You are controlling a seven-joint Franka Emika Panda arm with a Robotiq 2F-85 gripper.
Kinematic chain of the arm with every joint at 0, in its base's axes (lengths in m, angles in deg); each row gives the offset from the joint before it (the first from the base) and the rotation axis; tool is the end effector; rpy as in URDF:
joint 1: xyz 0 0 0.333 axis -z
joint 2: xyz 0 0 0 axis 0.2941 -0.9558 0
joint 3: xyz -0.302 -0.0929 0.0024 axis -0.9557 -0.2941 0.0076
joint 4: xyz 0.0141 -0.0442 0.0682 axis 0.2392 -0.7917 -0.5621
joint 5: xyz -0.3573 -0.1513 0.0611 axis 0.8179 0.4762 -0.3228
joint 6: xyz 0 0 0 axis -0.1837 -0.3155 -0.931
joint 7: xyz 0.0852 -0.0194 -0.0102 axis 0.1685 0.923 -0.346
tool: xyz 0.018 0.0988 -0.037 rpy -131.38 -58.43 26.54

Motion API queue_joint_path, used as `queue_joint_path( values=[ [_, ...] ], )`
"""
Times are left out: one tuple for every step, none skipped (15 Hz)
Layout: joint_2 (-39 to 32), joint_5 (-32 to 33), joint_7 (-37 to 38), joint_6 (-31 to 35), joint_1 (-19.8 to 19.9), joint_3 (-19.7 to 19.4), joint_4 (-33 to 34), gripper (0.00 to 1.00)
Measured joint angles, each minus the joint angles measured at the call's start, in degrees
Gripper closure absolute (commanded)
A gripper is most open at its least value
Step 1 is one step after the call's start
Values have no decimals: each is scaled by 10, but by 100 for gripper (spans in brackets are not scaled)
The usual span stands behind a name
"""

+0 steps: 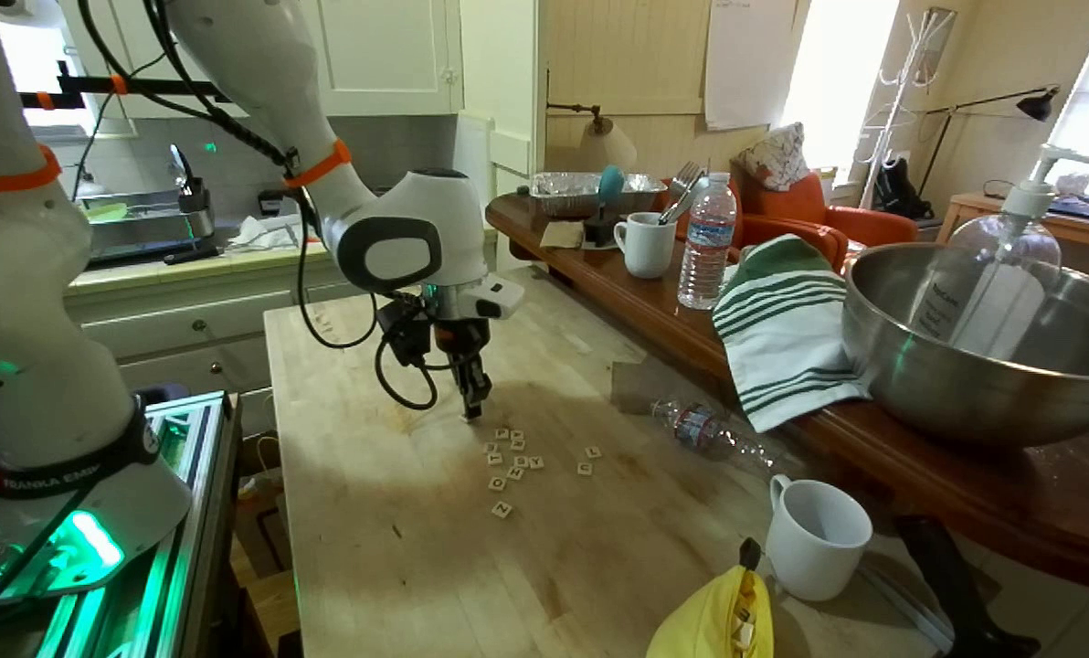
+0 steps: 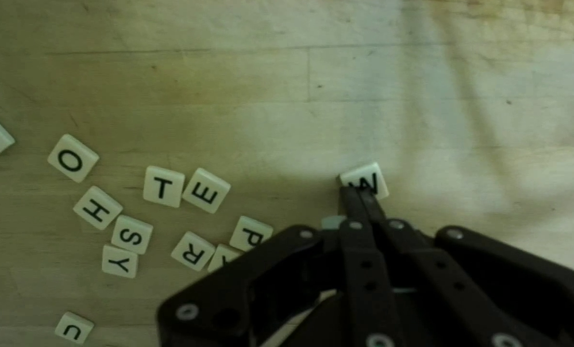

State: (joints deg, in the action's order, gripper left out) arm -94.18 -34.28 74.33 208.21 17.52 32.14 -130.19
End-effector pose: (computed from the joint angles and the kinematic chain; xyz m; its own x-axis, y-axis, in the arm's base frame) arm 0.4278 -0.0109 0.2191 0.9946 0.0705 0.0760 0.0660 -0.9960 0.0602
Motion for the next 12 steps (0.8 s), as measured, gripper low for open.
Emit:
queue_joint_path(
  values=[
    [3, -2, 0, 0, 1, 0, 0, 100],
    [6, -4, 0, 0, 1, 0, 0, 100],
    [10, -6, 0, 0, 3, -1, 0, 100],
    [14, -9, 0, 0, 4, -1, 0, 100],
    [19, -11, 0, 0, 5, -1, 0, 100],
    [23, -11, 0, 0, 6, -2, 0, 100],
    [27, -11, 0, 0, 7, -3, 0, 100],
    [31, -10, 0, 0, 9, -5, -1, 100],
    [34, -6, 0, 0, 12, -8, -1, 100],
    [37, 0, -1, 0, 15, -13, -2, 100],
    [40, 12, -2, 0, 21, -18, -2, 100],
    [42, 27, -5, 0, 27, -25, -3, 100]
  ],
)
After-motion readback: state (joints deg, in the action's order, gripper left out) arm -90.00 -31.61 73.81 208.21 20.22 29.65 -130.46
